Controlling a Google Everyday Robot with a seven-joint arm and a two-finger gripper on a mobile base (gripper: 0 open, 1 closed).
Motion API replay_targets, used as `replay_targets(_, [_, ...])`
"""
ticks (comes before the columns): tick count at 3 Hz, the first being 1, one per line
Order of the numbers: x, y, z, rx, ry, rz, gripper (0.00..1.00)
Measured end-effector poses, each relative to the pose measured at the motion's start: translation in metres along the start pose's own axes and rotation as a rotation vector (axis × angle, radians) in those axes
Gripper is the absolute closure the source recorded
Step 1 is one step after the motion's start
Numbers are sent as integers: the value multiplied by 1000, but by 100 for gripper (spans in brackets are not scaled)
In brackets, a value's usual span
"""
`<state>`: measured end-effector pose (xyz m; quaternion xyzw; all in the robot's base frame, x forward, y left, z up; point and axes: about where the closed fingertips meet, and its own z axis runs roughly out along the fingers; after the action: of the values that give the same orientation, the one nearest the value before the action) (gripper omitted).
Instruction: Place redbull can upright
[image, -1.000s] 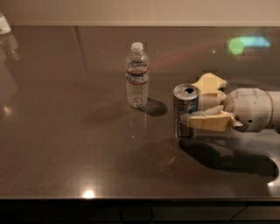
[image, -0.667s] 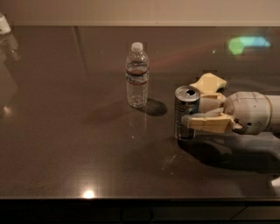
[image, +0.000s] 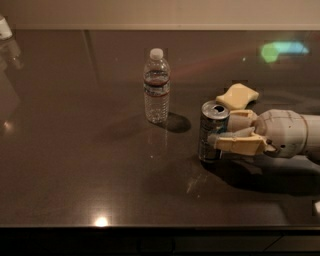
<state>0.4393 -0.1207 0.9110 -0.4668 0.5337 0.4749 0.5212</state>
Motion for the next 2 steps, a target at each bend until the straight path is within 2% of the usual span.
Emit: replay_targets(2, [8, -1, -4, 8, -5, -1, 35])
